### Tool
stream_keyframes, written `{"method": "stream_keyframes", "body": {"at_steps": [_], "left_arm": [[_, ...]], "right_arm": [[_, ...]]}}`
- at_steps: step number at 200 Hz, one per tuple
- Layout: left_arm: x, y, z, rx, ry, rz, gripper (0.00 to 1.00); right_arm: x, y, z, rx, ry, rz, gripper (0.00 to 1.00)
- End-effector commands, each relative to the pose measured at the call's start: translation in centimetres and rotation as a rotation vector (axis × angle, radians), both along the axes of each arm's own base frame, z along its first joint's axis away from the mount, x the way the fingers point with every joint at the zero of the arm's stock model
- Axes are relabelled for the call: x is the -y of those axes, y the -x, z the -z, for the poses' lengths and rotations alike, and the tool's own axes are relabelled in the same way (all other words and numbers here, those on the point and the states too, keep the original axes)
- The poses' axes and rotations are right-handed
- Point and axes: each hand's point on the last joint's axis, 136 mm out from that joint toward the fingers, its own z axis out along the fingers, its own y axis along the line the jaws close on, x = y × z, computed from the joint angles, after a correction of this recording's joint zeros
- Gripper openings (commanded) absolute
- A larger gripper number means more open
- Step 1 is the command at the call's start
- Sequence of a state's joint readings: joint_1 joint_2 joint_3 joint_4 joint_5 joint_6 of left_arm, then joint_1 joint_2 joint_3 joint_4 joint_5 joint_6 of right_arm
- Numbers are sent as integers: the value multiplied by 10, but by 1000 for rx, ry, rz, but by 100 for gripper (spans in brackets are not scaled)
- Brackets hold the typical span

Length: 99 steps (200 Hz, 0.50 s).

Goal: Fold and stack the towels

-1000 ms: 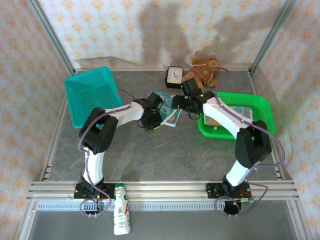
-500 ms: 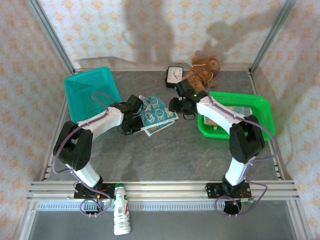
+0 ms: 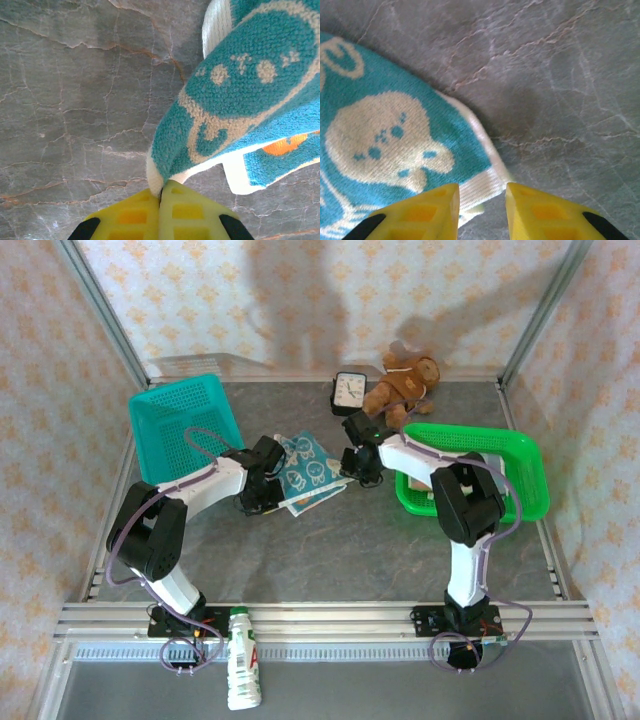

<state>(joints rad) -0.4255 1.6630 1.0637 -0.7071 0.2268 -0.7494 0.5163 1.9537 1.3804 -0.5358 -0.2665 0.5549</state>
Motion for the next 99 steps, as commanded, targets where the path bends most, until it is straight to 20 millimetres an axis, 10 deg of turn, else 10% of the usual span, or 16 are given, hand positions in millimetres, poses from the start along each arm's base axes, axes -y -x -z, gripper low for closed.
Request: {"method": "stream_keyframes", "body": {"at_steps": [1, 99], "left_arm": [[-6, 2, -4, 7, -29, 15, 0], [-3, 0, -1, 2, -21, 11, 0]], "right_arm": [[7, -5, 10, -16, -5, 54, 31], [0, -8, 28, -70, -60, 39, 29]]}}
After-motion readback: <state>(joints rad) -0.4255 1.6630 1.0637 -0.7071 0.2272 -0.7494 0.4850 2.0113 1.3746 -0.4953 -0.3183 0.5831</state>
